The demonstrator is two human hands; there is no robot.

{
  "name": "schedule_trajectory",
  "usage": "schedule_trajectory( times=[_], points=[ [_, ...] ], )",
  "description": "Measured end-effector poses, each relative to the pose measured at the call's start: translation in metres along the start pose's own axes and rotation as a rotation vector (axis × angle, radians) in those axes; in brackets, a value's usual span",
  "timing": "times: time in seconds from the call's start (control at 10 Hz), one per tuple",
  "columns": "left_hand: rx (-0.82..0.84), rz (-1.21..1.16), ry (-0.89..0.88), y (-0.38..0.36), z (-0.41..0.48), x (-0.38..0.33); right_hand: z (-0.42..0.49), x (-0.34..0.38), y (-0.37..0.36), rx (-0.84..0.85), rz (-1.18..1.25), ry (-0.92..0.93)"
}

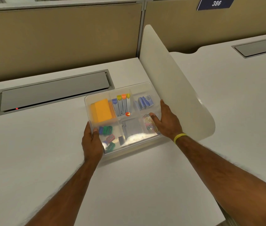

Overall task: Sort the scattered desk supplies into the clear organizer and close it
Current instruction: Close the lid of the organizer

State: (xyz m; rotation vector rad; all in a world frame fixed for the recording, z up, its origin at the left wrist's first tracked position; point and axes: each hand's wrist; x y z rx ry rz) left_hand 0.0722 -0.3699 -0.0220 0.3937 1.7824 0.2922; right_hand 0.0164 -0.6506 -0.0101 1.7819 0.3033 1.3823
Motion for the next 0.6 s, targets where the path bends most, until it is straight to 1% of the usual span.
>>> schedule_trajectory(
  times=[0.1, 0.2, 0.4, 0.5, 0.6],
  points=[
    [-0.026, -0.002, 0.015, -0.001, 0.001, 0.001, 0.001, -0.001, -0.001, -0.001, 0.033, -0.02],
    [-0.013, 0.009, 0.021, -0.001, 0.001, 0.001, 0.0, 0.0, 0.0, -0.001, 0.024, -0.019],
    [0.063, 0.151, -0.027, 0.005, 0.003, -0.003, 0.001, 0.006, 0.004, 0.053, -0.088, -0.03],
    [0.1, 0.354, -0.013, 0.018, 0.005, -0.008, -0.004, 0.023, 0.008, 0.041, -0.183, 0.05],
    [0.112, 0.537, -0.039, 0.038, 0.003, -0.007, -0.006, 0.043, 0.002, 0.057, -0.185, 0.143]
  ],
)
Point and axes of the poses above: each hand's wrist, its own z-axis towards the middle knuckle, its own y-axis out of the back of the hand, x = y × z, and after that the axes turned 13 degrees about z, right-handed
